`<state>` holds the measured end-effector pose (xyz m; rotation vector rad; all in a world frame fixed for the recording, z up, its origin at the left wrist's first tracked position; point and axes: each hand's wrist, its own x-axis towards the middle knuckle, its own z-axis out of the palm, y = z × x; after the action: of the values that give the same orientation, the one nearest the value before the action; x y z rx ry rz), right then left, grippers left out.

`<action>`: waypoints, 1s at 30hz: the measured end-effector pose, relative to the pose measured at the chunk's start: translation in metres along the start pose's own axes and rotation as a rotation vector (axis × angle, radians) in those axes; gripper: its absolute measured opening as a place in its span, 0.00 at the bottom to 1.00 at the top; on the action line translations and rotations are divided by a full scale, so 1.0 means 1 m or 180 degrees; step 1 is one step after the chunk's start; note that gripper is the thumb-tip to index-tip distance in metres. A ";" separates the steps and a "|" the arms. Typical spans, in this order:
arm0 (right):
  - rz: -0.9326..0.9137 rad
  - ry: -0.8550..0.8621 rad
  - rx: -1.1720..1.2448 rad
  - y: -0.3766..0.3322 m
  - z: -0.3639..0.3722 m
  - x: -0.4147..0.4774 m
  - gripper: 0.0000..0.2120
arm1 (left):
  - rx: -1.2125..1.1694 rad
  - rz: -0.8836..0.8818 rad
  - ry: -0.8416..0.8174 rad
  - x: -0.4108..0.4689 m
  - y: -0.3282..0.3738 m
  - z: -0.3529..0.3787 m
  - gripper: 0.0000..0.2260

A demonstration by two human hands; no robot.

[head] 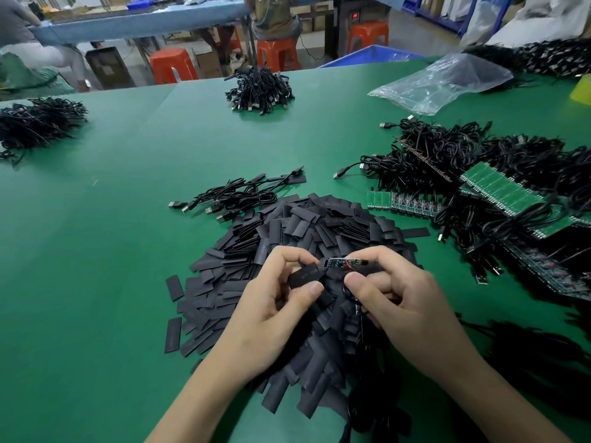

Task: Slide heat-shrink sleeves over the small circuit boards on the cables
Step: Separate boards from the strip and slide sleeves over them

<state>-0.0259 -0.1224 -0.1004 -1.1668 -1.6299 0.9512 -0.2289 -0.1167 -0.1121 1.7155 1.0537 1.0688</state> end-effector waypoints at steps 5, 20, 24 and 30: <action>0.0088 -0.0097 0.0211 0.002 0.000 0.001 0.14 | 0.0722 0.0301 0.0075 0.003 0.000 -0.001 0.06; 0.0435 -0.0285 0.0599 0.007 0.000 0.001 0.16 | 0.1756 0.1015 0.0376 0.003 -0.010 -0.007 0.13; 0.0509 -0.0229 0.0721 0.009 0.001 0.001 0.14 | 0.1804 0.1061 0.0403 0.004 -0.011 -0.007 0.13; 0.0553 -0.0236 0.0780 0.006 0.003 0.001 0.15 | 0.1833 0.1023 0.0459 0.002 -0.010 -0.008 0.13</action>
<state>-0.0272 -0.1201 -0.1063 -1.1269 -1.4377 1.2805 -0.2378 -0.1098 -0.1190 2.3569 1.2927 1.1722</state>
